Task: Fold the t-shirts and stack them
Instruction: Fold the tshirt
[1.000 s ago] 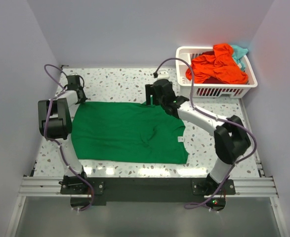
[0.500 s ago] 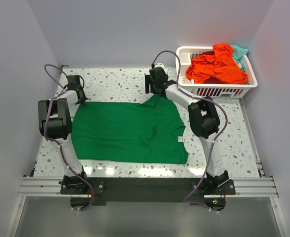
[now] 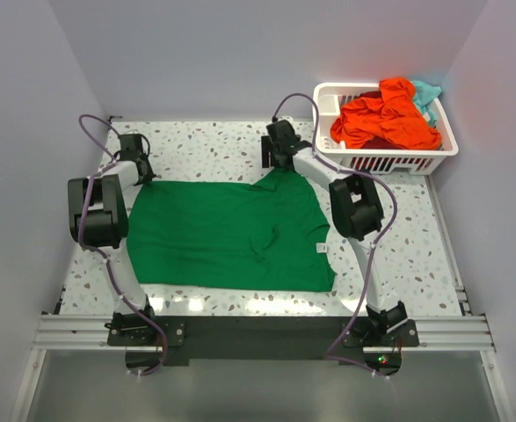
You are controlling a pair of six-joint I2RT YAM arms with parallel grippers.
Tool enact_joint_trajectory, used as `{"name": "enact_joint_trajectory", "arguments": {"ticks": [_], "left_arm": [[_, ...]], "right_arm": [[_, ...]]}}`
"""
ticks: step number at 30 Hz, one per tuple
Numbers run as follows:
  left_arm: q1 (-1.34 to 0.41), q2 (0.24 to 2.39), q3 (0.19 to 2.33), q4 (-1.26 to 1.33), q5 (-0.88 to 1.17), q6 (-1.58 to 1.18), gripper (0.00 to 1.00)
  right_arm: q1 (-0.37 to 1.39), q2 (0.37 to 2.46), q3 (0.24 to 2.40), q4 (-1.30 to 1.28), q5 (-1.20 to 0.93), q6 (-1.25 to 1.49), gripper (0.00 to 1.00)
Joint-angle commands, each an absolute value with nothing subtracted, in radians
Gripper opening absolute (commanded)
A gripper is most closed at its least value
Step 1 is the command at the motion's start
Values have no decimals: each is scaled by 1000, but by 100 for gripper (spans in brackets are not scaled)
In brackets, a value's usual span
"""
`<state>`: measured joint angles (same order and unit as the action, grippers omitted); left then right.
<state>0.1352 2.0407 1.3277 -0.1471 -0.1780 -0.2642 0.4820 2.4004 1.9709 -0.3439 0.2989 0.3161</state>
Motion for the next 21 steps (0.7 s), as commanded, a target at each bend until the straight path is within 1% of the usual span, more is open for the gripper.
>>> {"name": "enact_joint_trajectory", "arguments": {"ticks": [1, 12, 15, 17, 18, 21], "left_arm": [[144, 2036, 1344, -120, -160, -241, 0], [144, 2040, 1345, -117, -161, -239, 0], [144, 2042, 1344, -118, -160, -239, 0], [144, 2042, 1345, -118, -158, -239, 0], [143, 2042, 1345, -117, -156, -239, 0], [144, 2042, 1345, -118, -155, -239, 0]], "right_arm": [[466, 2424, 2014, -339, 305, 330, 74], [454, 2422, 2002, -311, 278, 331, 65], [454, 2405, 1987, -305, 301, 327, 65], [454, 2384, 1977, -301, 319, 322, 67], [454, 2379, 1973, -295, 322, 316, 70], [456, 2370, 1982, -298, 333, 307, 72]]}}
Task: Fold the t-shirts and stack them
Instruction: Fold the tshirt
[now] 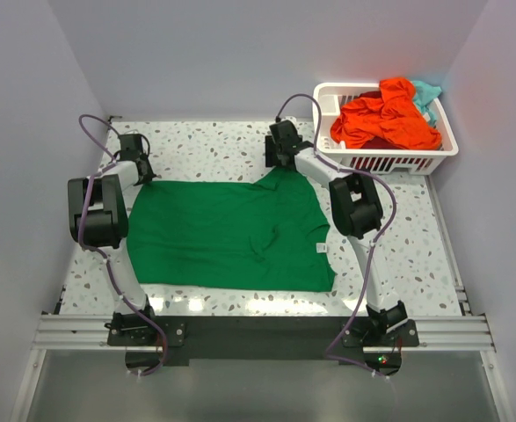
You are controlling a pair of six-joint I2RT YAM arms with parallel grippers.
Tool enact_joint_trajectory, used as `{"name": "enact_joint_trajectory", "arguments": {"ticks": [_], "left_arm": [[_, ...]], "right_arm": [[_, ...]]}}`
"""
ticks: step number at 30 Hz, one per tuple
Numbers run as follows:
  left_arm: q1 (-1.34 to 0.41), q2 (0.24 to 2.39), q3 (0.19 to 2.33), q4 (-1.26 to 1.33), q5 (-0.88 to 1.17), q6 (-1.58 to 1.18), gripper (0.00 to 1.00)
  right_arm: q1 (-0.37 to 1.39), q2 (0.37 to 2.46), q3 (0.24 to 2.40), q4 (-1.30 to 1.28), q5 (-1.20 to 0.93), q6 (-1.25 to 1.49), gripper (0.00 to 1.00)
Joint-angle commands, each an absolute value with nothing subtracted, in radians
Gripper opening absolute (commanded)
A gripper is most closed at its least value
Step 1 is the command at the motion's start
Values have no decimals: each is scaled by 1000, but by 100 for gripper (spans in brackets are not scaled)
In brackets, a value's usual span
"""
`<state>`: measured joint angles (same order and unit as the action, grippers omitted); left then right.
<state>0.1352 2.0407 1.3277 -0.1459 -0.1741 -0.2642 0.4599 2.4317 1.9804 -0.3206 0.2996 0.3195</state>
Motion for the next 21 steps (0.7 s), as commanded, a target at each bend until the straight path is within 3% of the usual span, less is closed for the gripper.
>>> {"name": "enact_joint_trajectory", "arguments": {"ticks": [1, 9, 21], "left_arm": [[143, 2042, 1345, -117, -155, -239, 0], [143, 2045, 1345, -117, -150, -238, 0], [143, 2045, 1344, -118, -153, -235, 0]], "right_arm": [[454, 2370, 1985, -298, 334, 305, 72], [448, 2392, 2005, -301, 354, 302, 72], [434, 2402, 2003, -272, 311, 304, 56]]}}
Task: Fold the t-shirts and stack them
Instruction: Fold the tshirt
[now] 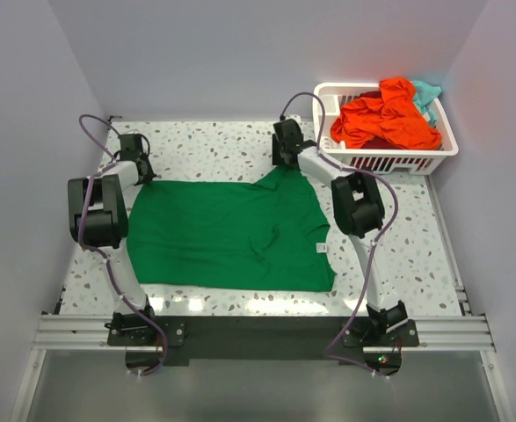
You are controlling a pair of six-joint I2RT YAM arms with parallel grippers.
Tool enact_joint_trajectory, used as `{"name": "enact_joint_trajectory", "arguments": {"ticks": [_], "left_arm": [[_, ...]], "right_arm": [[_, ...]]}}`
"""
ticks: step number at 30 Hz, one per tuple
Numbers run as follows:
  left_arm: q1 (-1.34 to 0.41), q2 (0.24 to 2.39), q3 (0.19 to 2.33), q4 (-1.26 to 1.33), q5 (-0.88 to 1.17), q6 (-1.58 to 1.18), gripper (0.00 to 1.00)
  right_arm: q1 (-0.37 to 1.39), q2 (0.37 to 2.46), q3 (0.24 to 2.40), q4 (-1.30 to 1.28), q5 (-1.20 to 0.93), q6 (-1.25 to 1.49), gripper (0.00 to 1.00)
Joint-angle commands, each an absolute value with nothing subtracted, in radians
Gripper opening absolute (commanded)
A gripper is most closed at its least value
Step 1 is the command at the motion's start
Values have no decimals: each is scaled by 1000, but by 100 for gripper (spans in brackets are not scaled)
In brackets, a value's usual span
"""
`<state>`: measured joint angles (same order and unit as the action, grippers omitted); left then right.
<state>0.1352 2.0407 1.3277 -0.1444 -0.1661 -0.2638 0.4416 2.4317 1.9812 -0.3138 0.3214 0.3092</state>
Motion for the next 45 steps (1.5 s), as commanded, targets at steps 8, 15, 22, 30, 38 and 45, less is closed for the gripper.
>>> {"name": "enact_joint_trajectory", "arguments": {"ticks": [8, 15, 22, 30, 38, 45], "left_arm": [[143, 2045, 1344, -117, -160, -235, 0], [144, 2040, 1341, -114, -167, -239, 0], [144, 2023, 1316, -78, -184, -244, 0], [144, 2034, 1336, -17, -161, -248, 0], [146, 2063, 1419, 31, -130, -271, 0], [147, 1994, 1367, 135, -78, -279, 0]], "right_arm": [[434, 2375, 1985, -253, 288, 314, 29], [434, 2315, 1951, -252, 296, 322, 10], [434, 2289, 1986, -278, 298, 322, 0], [434, 2347, 2147, -345, 313, 298, 0], [431, 2424, 2385, -414, 321, 265, 0], [431, 2298, 2228, -384, 302, 279, 0]]}}
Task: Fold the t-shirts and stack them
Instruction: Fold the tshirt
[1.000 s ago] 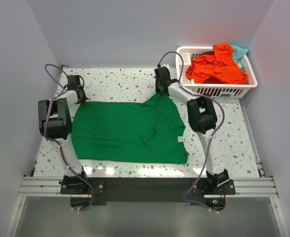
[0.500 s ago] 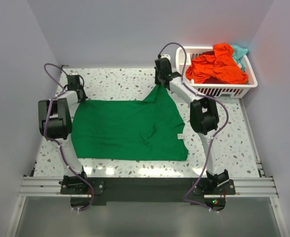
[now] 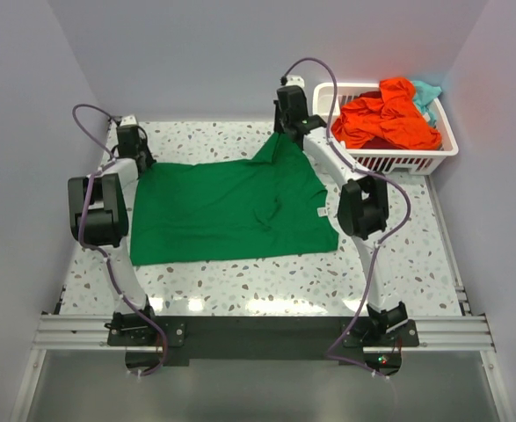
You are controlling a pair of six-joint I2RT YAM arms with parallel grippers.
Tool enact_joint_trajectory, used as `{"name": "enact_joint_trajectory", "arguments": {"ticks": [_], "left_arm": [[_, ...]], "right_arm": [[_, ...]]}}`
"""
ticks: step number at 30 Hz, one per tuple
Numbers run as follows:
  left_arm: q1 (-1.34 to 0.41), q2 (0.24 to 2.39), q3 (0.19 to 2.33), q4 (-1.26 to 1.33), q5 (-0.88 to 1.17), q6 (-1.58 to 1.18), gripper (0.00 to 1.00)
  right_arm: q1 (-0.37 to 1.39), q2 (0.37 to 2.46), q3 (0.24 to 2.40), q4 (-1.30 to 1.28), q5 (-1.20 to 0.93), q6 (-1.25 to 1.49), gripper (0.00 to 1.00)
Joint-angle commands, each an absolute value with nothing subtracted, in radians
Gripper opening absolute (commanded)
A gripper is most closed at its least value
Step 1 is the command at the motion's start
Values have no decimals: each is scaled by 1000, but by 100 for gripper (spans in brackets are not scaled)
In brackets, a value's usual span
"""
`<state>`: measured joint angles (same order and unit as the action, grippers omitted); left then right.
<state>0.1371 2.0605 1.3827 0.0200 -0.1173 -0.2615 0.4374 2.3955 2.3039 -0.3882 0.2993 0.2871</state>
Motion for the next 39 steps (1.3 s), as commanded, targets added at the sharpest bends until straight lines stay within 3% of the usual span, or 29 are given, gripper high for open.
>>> {"name": "enact_joint_trajectory", "arguments": {"ticks": [1, 10, 20, 39], "left_arm": [[147, 1977, 1318, 178, -74, -281, 0], [146, 1746, 1059, 290, -103, -301, 0], [146, 1648, 976, 198, -175, -302, 0], [140, 1487, 802, 51, -307, -336, 0]], "right_arm": [[433, 2280, 2192, -373, 295, 284, 0], [431, 2040, 1801, -279, 218, 348, 0], [431, 1750, 1462, -265, 230, 362, 0], [445, 1319, 1025, -290, 203, 422, 0]]}}
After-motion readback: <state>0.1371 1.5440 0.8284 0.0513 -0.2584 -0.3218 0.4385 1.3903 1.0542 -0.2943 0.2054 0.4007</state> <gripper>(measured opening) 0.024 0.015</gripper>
